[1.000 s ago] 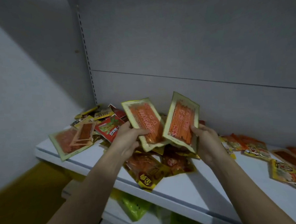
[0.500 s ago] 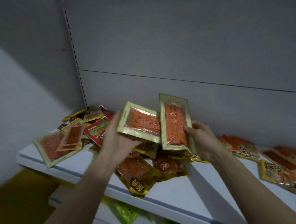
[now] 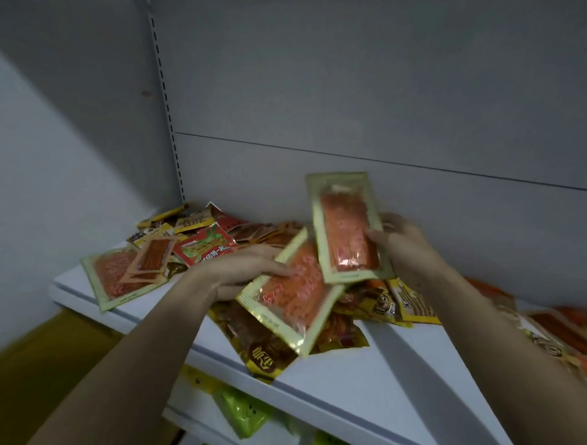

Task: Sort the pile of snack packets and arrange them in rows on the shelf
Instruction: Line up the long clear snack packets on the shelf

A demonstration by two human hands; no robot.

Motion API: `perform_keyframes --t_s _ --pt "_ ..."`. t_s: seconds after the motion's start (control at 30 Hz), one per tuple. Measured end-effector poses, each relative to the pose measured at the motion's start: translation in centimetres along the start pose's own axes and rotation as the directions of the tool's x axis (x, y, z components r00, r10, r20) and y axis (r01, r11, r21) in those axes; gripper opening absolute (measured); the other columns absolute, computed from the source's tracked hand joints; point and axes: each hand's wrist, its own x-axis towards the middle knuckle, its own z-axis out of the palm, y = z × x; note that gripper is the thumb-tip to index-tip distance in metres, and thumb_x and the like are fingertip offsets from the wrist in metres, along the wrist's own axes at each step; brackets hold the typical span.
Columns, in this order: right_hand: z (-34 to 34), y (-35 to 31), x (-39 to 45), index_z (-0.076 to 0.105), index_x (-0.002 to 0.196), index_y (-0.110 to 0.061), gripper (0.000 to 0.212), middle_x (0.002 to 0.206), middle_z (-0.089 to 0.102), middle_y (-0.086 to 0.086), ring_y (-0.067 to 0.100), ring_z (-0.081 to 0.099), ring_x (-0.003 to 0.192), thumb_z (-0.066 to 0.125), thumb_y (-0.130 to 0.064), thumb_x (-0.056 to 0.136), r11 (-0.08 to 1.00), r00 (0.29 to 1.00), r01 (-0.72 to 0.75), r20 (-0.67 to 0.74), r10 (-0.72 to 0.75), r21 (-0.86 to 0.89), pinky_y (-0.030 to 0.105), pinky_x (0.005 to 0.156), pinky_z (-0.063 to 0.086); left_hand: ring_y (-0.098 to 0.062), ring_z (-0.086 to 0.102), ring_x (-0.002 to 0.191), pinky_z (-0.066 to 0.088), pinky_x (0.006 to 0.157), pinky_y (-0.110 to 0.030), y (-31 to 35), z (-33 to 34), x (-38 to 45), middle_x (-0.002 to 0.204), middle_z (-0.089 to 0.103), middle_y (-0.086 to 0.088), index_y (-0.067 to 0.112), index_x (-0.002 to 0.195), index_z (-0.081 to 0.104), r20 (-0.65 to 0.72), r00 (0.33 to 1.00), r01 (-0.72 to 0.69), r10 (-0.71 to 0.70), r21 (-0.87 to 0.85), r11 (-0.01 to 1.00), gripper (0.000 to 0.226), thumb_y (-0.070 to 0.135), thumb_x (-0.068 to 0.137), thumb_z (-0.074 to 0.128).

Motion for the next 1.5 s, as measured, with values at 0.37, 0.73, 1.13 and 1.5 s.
perform_keyframes --t_s 0.37,0.73,1.13,1.5 --pt "4.5 0.6 0.4 0.056 0.118 -0.001 0.026 0.101 0.073 0.017 0.031 0.074 0.087 0.06 -0.017 0.098 0.987 0.964 -0.138 0.217 0.154 -0.087 0.052 0.081 0.06 -0.024 0.075 0.095 0.06 0.077 -0.039 0.6 3.1 1.7 0.106 0.077 -0.009 0.012 0.124 0.065 -0.414 0.904 -0.245 0.108 -0.294 0.924 0.03 0.025 0.096 0.066" --pt "4.7 3.9 0.9 0.059 0.121 -0.004 0.044 0.108 0.069 0.014 0.03 0.065 0.093 0.056 -0.041 0.098 0.456 0.998 -0.033 -0.002 0.068 -0.889 0.038 0.08 0.052 -0.024 0.076 0.09 0.062 0.064 -0.034 -1.4 -0.2 0.1 0.108 0.075 -0.013 0.011 0.124 0.062 -0.547 0.835 -0.292 0.064 -0.341 0.894 0.031 0.007 0.094 0.067" --pt "4.1 1.3 -0.1 0.06 0.107 -0.002 0.028 0.105 0.068 0.016 0.026 0.073 0.083 0.074 0.002 0.083 0.916 0.924 -0.379 -0.1 0.368 -0.132 0.036 0.067 0.063 -0.019 0.076 0.088 0.062 0.065 -0.031 -3.1 -1.8 0.3 0.108 0.075 -0.009 0.012 0.129 0.06 -0.475 0.873 -0.313 0.109 -0.376 0.872 0.036 0.008 0.094 0.068" --pt "-4.4 0.6 -9.3 0.059 0.103 -0.013 0.02 0.098 0.054 0.016 0.025 0.048 0.073 0.057 0.005 0.094 0.998 0.986 -0.053 -0.156 0.05 -0.014 0.027 0.059 0.039 -0.018 0.075 0.095 0.061 0.072 -0.03 -2.5 2.2 1.3 0.122 0.068 -0.005 0.03 0.119 0.067 -0.47 0.843 -0.378 0.261 -0.173 0.909 0.031 0.008 0.098 0.062"
